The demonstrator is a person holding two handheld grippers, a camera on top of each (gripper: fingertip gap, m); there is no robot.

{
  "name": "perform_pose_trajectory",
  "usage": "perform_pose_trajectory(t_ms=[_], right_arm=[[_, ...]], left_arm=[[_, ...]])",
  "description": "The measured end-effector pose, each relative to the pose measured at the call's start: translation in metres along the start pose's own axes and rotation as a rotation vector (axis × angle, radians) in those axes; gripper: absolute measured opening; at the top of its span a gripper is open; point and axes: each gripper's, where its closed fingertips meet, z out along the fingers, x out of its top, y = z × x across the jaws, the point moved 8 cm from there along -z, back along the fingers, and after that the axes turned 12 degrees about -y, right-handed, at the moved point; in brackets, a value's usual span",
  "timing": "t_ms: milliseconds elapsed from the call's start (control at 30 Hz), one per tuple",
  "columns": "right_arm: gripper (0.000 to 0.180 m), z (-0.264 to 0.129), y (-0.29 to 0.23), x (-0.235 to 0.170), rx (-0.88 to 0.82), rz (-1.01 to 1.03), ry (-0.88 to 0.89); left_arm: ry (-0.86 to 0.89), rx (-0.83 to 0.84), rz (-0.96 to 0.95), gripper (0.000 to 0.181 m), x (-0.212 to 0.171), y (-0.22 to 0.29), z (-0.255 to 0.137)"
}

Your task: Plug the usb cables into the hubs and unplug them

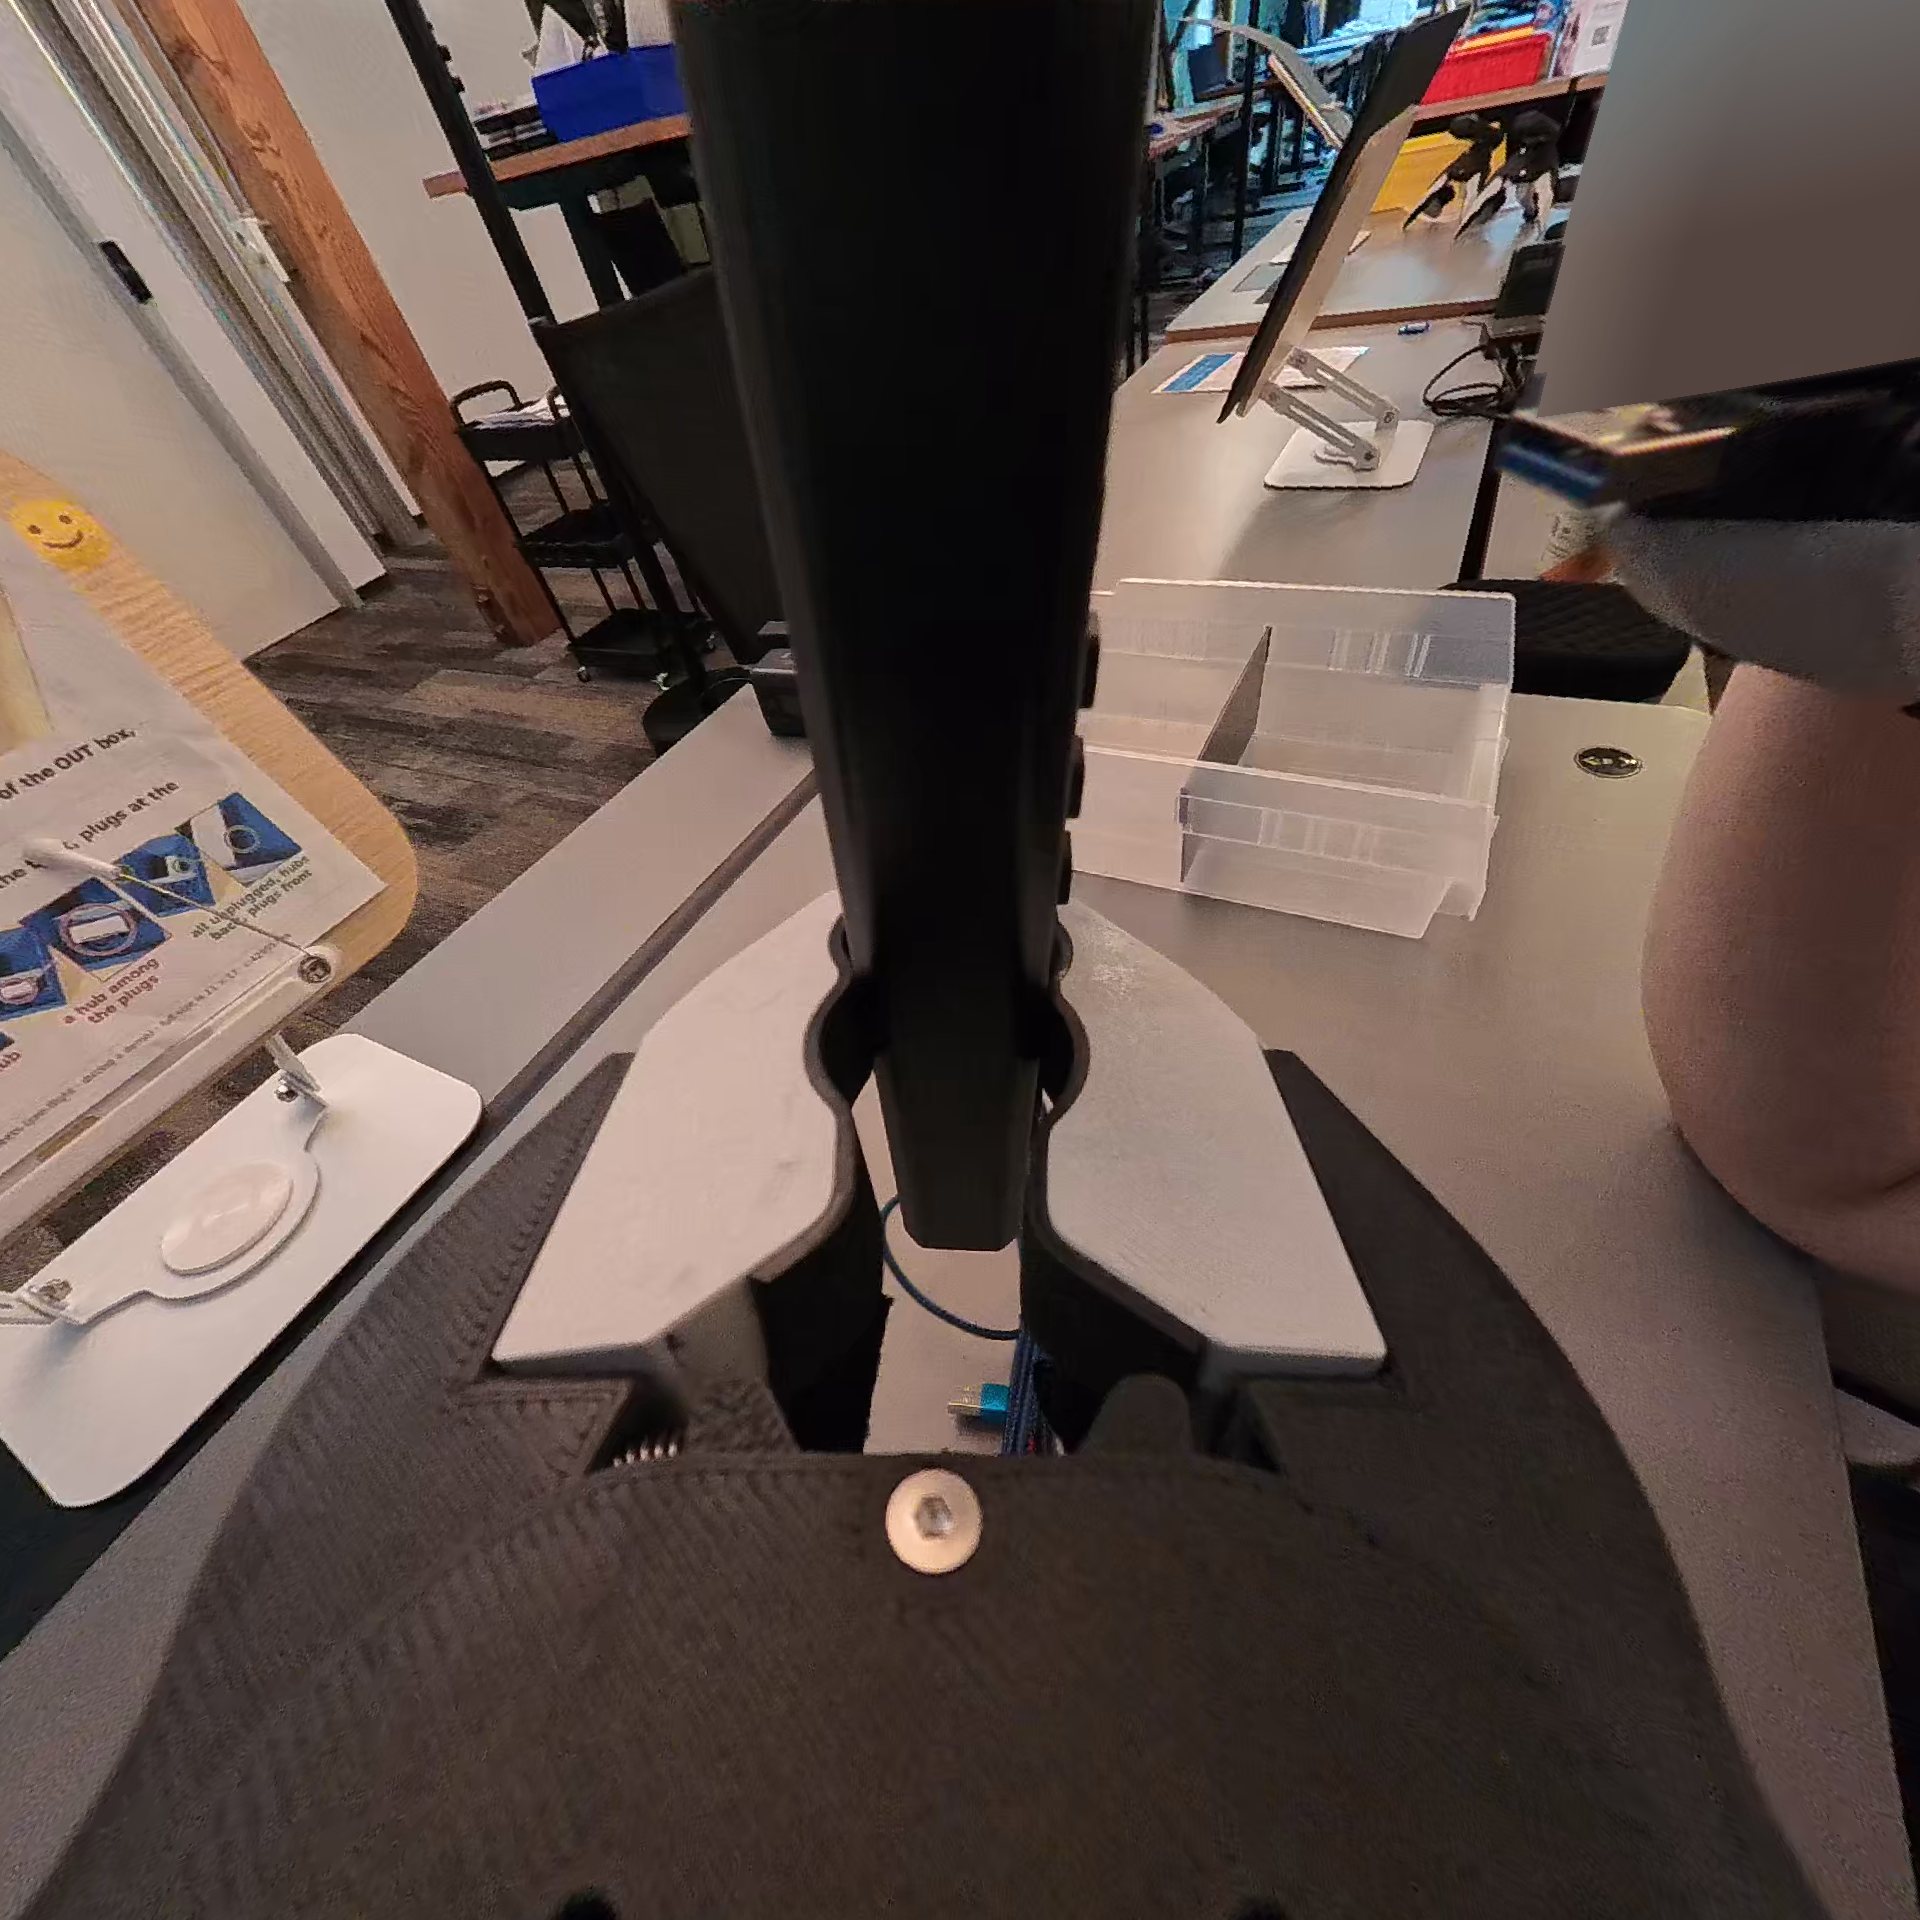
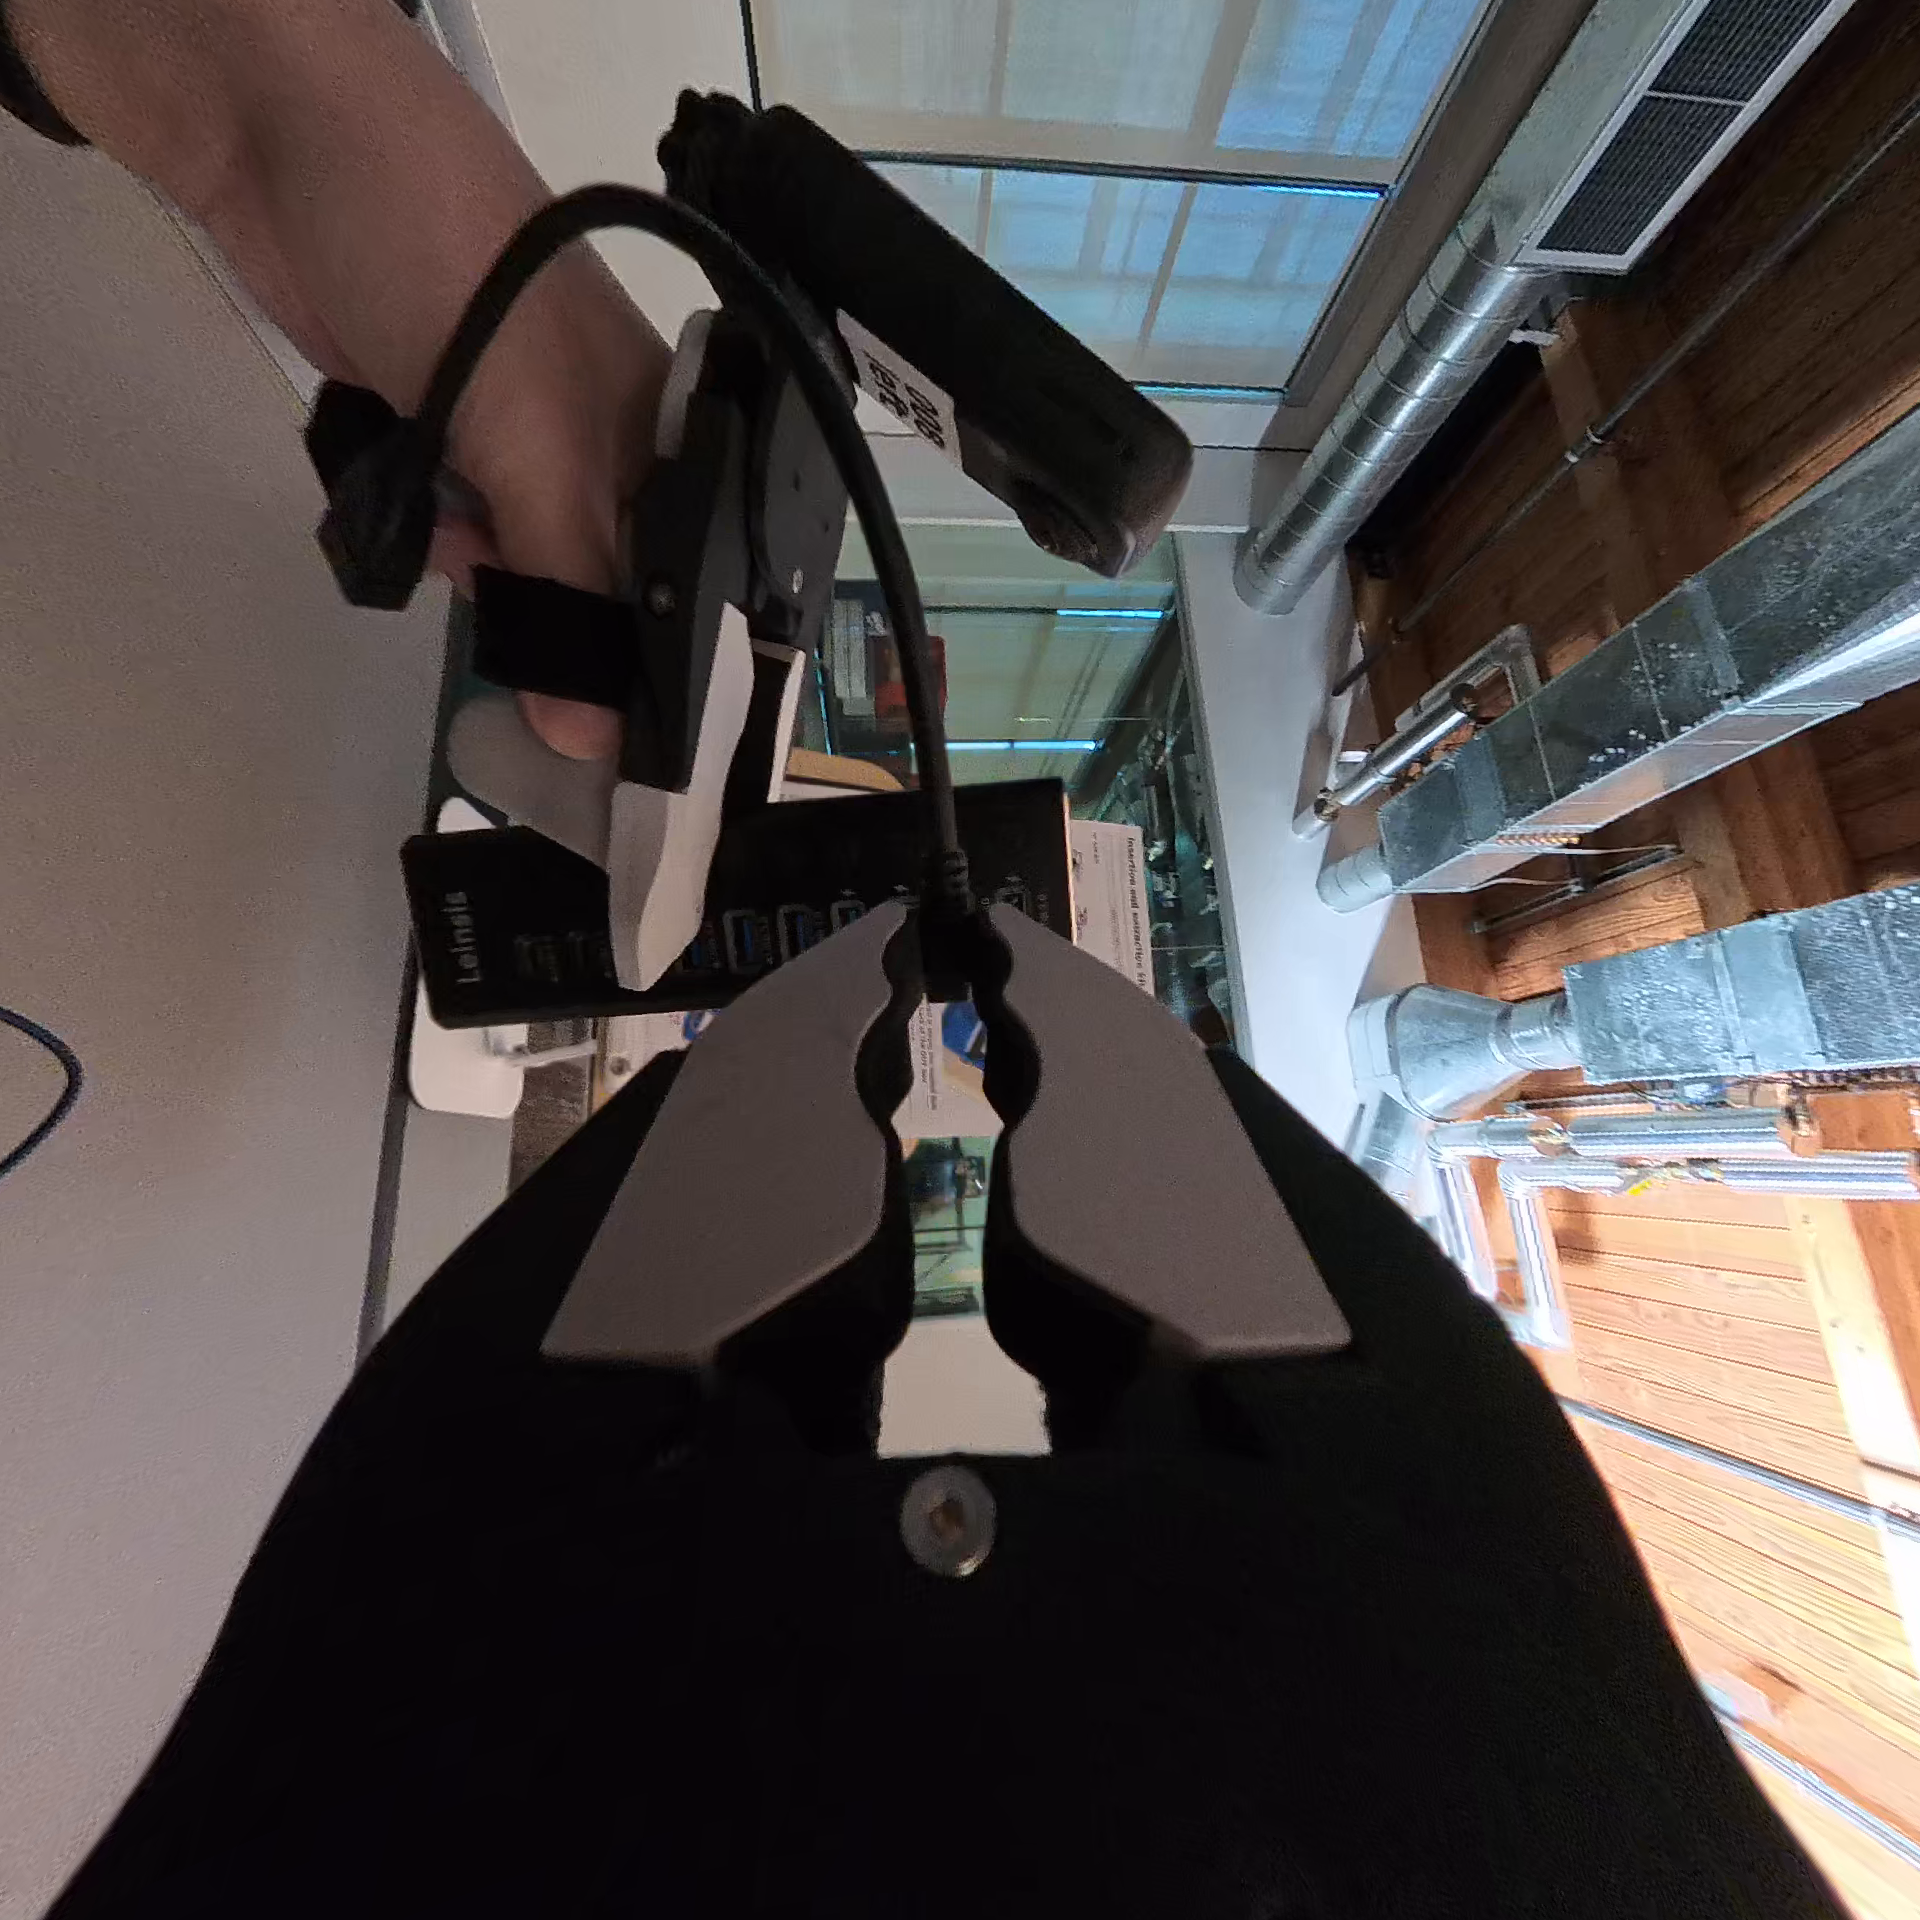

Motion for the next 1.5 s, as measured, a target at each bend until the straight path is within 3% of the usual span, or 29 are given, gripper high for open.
perform_pose_trajectory(t_ms=[1000, 1500], right_arm=[[0.008, 0.024, -0.005, -0.009, -0.058, -0.036, -0.179], [0.008, 0.022, 0.002, -0.01, -0.09, -0.001, -0.248]], left_arm=[[0.001, -0.016, -0.029, 0.027, 0.001, 0.015, 0.007], [0.12, 0.076, 0.02, 0.027, 0.007, 0.019, 0.001]])
